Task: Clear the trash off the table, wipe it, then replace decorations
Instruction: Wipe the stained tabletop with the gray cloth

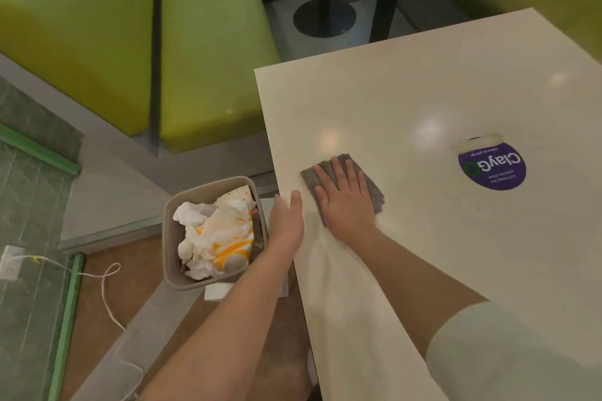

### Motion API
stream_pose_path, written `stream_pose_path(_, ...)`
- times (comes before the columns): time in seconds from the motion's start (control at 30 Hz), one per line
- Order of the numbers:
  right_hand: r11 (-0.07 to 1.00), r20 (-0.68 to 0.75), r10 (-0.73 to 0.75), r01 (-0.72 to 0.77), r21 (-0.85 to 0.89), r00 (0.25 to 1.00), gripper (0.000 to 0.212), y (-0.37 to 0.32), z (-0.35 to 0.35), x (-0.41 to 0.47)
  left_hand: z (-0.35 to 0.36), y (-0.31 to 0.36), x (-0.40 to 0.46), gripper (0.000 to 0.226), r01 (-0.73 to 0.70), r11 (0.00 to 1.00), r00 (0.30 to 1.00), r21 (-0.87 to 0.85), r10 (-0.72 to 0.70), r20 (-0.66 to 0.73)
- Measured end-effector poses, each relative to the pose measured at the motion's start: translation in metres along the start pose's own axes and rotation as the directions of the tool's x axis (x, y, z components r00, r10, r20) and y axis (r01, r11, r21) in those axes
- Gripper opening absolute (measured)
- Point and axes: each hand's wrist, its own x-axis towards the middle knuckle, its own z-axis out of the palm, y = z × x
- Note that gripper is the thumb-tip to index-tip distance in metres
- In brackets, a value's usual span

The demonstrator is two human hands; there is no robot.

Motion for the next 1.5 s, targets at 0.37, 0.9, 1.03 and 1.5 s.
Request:
stream_pose_path(0.37,0.926,-0.143,0.366,-0.375,-0.043,0.92,0.055,0.152,-0.042,0.005,0.022,0.018,0.012,0.084,0.093,0.992,0.988,0.089,-0.081,-0.135)
stream_pose_path(0.9,0.974,0.059,-0.227,0.227,0.004,0.972,0.064,0.029,-0.011,0.047,0.021,0.033,0.031,0.054,0.122,0.992,0.961,-0.028,-0.125,-0.246)
stream_pose_path(1.03,0.996,-0.011,-0.07,0.069,-0.058,0.998,0.065,0.095,-0.034,0.071,0.013,0.044,0.042,0.043,0.117,0.989,0.942,-0.088,-0.138,-0.304)
stream_pose_path(1.5,0.999,-0.042,-0.035,0.033,-0.03,0.999,0.074,0.035,-0.023,0.121,-0.019,0.039,0.081,0.025,0.131,0.976,0.927,-0.174,-0.183,-0.328)
